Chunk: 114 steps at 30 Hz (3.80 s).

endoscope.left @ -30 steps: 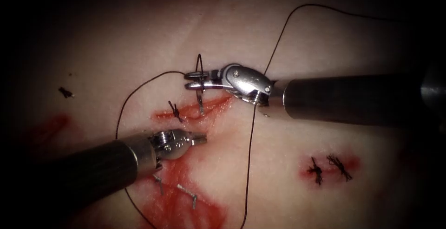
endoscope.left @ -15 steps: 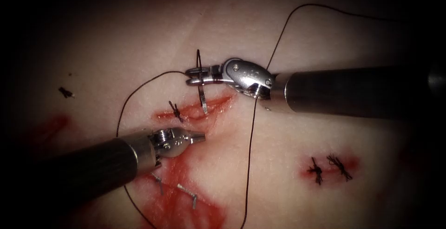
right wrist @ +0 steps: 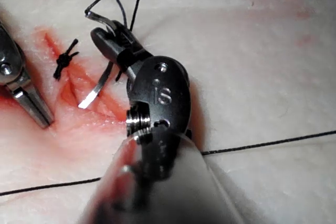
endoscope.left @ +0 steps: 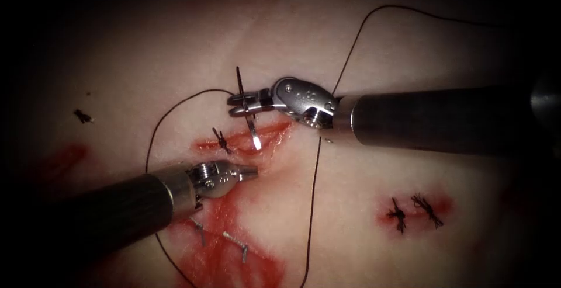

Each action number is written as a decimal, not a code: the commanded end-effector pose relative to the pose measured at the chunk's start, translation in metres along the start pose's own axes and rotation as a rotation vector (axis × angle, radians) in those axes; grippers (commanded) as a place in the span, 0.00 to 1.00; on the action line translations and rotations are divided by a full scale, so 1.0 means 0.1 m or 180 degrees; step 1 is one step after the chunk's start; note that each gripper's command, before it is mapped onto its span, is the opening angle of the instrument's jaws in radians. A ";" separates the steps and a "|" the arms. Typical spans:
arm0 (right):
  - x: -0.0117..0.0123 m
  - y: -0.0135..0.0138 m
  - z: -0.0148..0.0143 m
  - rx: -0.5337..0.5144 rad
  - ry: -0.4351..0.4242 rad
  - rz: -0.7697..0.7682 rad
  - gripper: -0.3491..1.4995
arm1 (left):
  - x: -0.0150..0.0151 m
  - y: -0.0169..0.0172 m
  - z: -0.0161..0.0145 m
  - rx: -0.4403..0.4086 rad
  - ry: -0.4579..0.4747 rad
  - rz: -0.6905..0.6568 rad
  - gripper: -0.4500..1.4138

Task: Wound Closure

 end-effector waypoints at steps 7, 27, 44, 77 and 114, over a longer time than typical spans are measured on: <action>-0.007 -0.008 0.005 -0.0024 -0.0145 0.0373 0.00 | -0.002 -0.001 0.005 -0.0015 0.0009 -0.0003 0.28; -0.014 -0.032 -0.003 0.0096 -0.0417 0.1313 0.00 | -0.002 -0.001 0.007 -0.0015 0.0000 -0.0019 0.26; -0.029 -0.060 -0.001 0.0245 -0.0723 0.2230 0.00 | 0.000 -0.005 0.007 -0.0038 0.0009 -0.0023 0.26; -0.044 -0.141 0.014 0.0378 -0.0309 0.3556 0.00 | -0.002 -0.005 0.005 -0.0046 0.0013 -0.0012 0.25; -0.077 -0.177 0.016 0.0555 0.0300 0.4867 0.00 | -0.005 -0.002 0.009 -0.0028 0.0009 -0.0004 0.23</action>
